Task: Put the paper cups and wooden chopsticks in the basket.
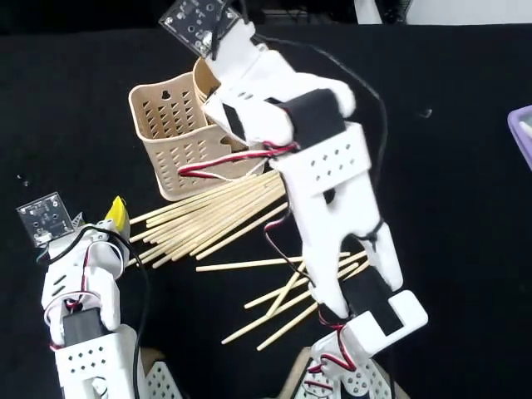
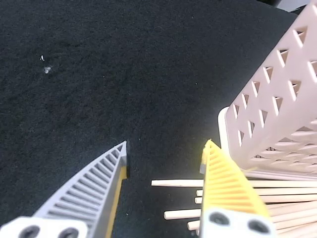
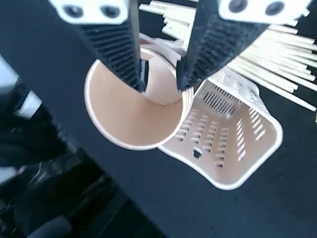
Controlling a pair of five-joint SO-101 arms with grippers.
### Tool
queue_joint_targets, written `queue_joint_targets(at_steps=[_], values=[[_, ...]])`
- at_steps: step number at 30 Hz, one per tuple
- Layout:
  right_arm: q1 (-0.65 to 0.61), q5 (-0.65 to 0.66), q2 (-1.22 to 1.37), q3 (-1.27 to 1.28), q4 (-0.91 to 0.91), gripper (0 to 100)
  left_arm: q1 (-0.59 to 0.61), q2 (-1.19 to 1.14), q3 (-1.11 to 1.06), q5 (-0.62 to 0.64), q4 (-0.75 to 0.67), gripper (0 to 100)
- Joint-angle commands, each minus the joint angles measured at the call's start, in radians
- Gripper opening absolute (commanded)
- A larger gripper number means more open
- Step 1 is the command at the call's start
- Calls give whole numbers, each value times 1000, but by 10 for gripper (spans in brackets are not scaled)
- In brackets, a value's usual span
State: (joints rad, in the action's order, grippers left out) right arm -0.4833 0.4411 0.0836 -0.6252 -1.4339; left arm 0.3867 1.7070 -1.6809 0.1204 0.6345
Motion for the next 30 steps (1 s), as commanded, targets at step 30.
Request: queue_joint_targets(at_steps=[30], values=[[6,-21,-143,252,232,103,7,9,-24,-9,3,238]])
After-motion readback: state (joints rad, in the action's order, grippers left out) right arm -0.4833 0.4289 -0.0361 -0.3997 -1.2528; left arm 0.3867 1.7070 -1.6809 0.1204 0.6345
